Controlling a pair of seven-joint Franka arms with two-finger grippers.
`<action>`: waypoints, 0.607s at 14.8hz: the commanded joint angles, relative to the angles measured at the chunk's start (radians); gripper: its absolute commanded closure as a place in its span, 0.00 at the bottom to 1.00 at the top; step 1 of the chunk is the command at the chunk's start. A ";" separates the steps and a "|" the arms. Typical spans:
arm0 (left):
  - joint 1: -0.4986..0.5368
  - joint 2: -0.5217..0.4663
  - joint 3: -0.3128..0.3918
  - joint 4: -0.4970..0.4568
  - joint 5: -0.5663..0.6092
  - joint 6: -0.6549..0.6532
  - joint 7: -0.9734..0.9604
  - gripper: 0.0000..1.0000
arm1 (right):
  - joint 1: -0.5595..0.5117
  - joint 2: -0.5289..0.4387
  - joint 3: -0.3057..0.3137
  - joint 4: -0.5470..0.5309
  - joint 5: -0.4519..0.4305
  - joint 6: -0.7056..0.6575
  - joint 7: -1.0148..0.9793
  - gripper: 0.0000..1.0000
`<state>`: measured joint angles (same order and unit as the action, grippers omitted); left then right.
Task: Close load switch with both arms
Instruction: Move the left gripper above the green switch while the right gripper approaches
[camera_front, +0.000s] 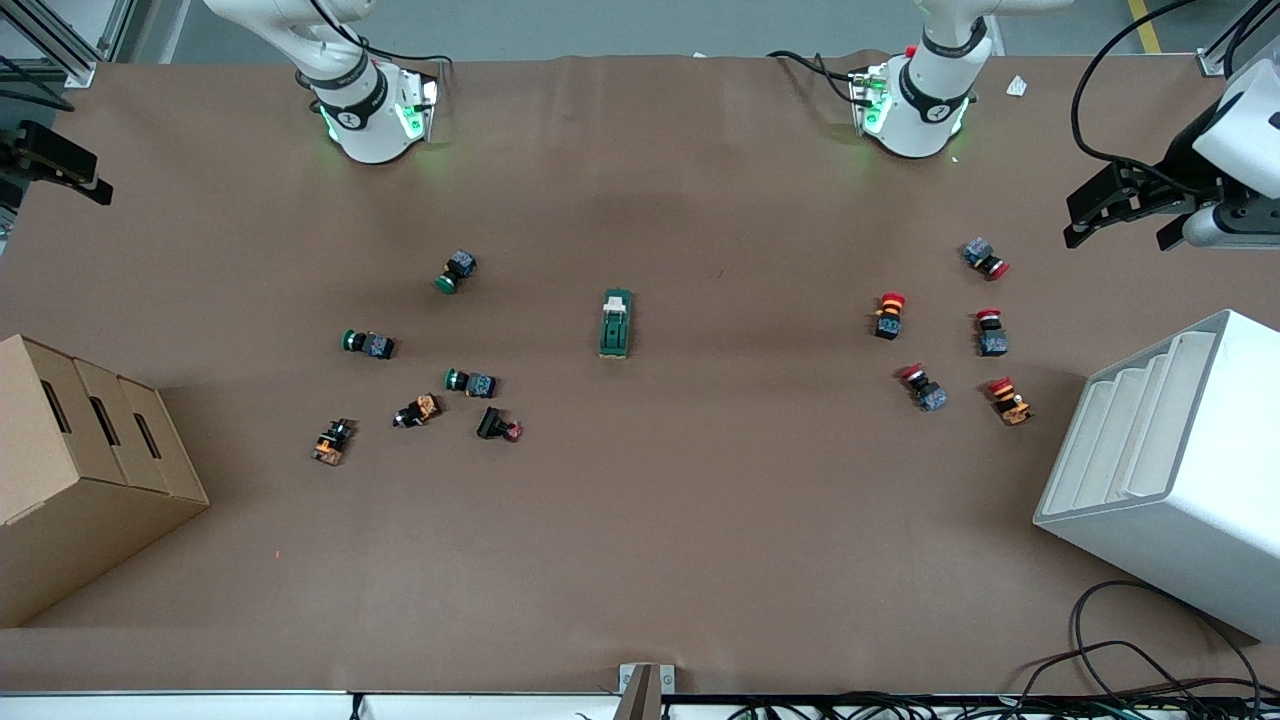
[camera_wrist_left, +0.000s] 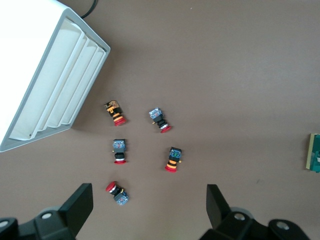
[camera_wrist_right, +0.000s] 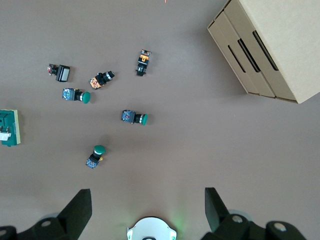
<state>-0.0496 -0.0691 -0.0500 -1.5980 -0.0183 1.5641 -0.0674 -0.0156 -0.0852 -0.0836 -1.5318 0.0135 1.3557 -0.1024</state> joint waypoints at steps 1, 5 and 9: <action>-0.007 0.002 -0.001 0.023 0.021 -0.026 0.001 0.00 | -0.009 -0.019 0.005 -0.010 0.014 0.003 0.016 0.00; -0.038 0.011 -0.022 0.032 0.009 -0.024 -0.015 0.00 | -0.009 -0.019 0.005 -0.010 0.014 0.002 0.015 0.00; -0.104 0.061 -0.117 0.023 0.008 0.023 -0.066 0.00 | -0.009 -0.019 0.005 -0.010 0.011 -0.001 0.013 0.00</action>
<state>-0.1290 -0.0461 -0.1182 -1.5971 -0.0175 1.5748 -0.0968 -0.0156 -0.0852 -0.0843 -1.5304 0.0137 1.3557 -0.1021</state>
